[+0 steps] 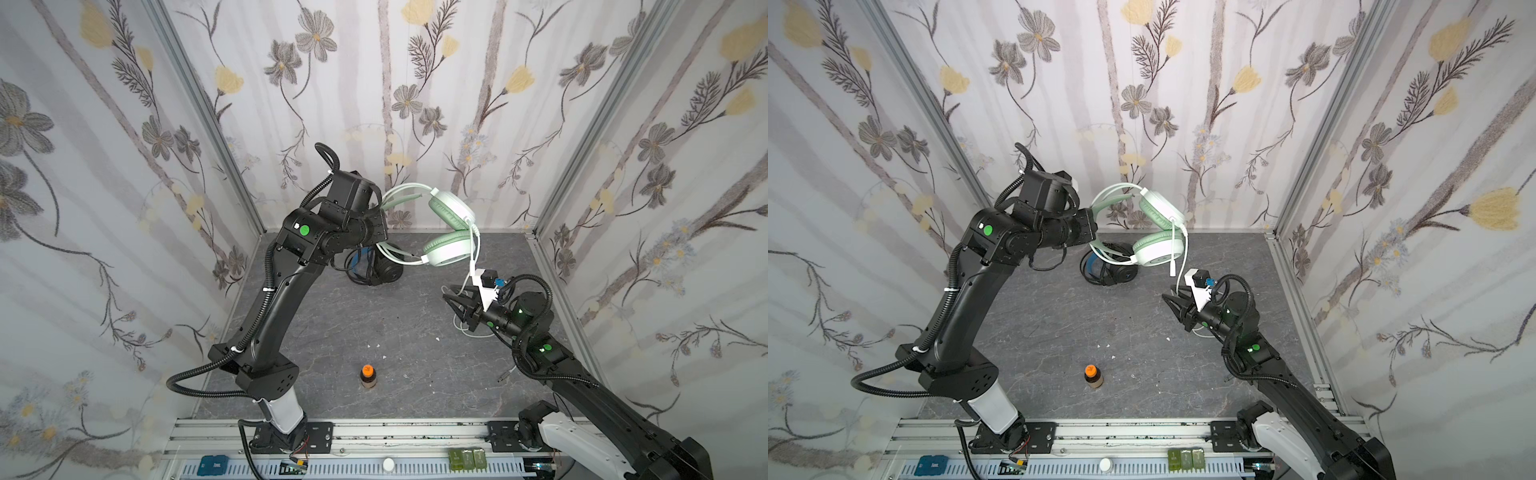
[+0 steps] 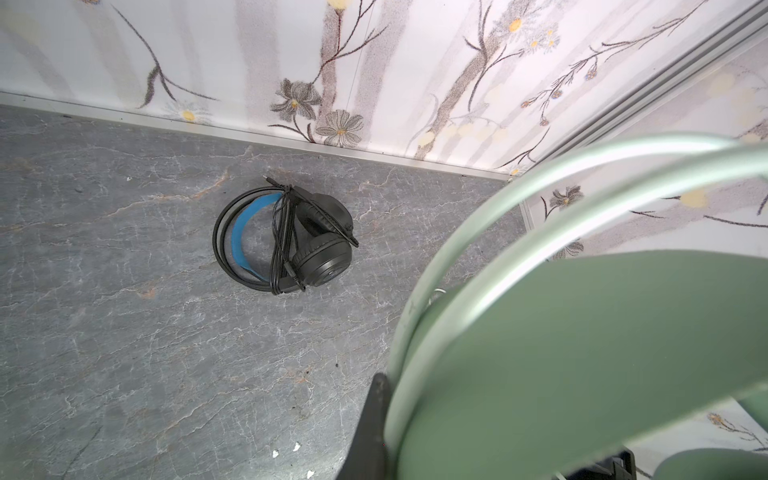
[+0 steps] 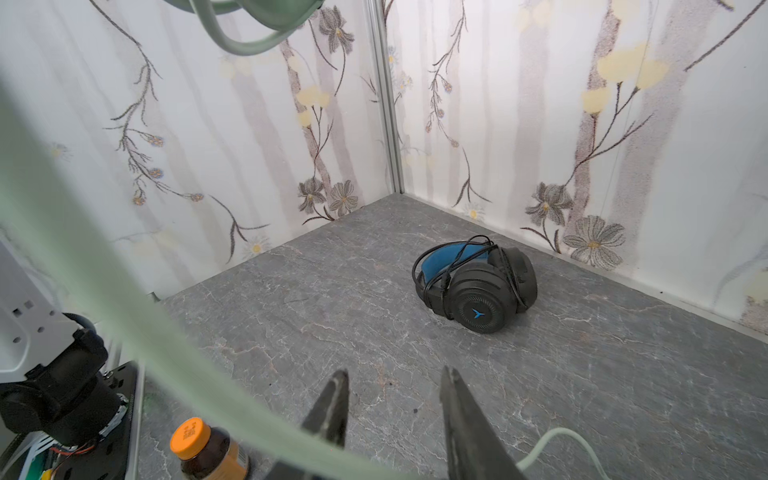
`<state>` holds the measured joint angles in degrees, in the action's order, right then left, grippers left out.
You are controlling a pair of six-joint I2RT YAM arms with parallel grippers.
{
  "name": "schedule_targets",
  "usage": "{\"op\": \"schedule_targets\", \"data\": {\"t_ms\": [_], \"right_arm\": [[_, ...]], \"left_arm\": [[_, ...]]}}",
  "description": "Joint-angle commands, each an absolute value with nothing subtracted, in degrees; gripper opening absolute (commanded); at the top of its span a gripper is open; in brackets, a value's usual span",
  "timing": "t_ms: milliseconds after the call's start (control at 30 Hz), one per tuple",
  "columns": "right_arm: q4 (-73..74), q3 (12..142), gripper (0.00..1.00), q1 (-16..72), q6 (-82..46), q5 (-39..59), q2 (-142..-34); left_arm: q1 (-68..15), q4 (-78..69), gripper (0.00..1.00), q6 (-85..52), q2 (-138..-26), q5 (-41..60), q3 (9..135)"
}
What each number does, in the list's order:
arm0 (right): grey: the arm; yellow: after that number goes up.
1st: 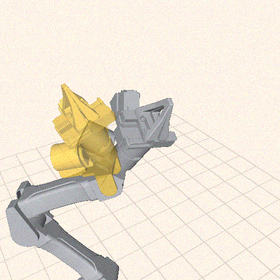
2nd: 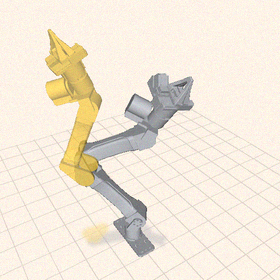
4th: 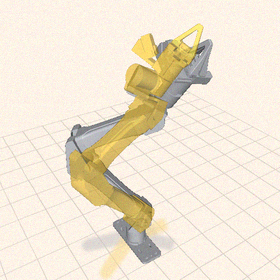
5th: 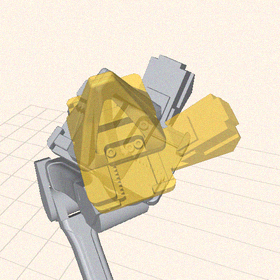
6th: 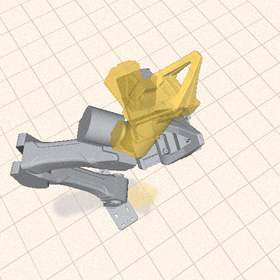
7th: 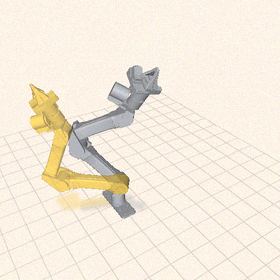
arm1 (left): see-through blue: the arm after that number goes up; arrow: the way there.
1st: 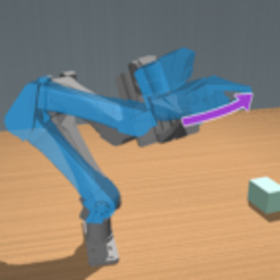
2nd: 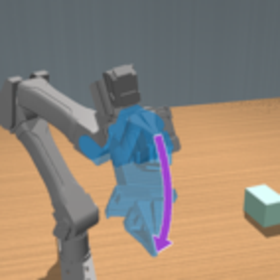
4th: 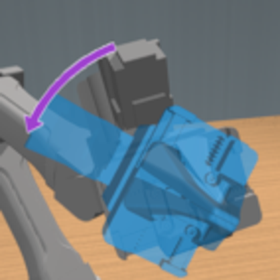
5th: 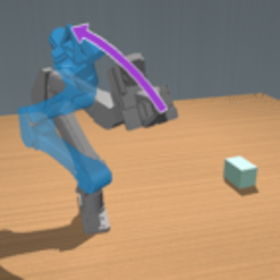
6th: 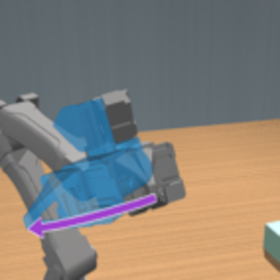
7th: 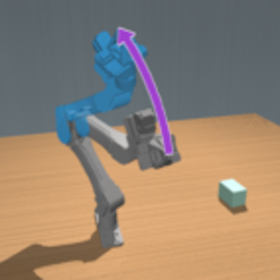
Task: Wrap the headphones
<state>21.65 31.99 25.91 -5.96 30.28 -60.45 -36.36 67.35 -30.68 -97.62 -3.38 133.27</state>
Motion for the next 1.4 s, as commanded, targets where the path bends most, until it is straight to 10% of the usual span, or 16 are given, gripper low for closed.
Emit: {"op": "schedule_targets", "data": {"t_ms": [0, 233, 467, 700, 1367], "right_arm": [[25.46, 32.87, 0.51, 26.32, -5.82, 31.34, -60.97], [25.88, 31.49, 0.59, 27.09, -6.15, 29.5, -61.25], [23.53, 32.78, 0.28, 27.14, -4.93, 30.4, -61.63], [24.77, 31.82, 0.43, 27.16, -5.03, 29.17, -60.67], [26.45, 30.98, 0.25, 26.7, -7.03, 29.49, -60.64]], "left_arm": [[-36.56, 60.38, 0.0, -34.8, -95.7, -1.67, 129.99], [-36.8, 55.99, 0.0, -36.25, -95.26, -0.06, 127.18], [-36.56, 57.65, 0.0, -35.42, -98.51, 0.92, 133.34], [-36.43, 58.4, 0.0, -35.58, -99.57, 1.58, 134.82], [-35.17, 59.33, 0.0, -35.06, -99.54, 0.85, 136.41]]}}
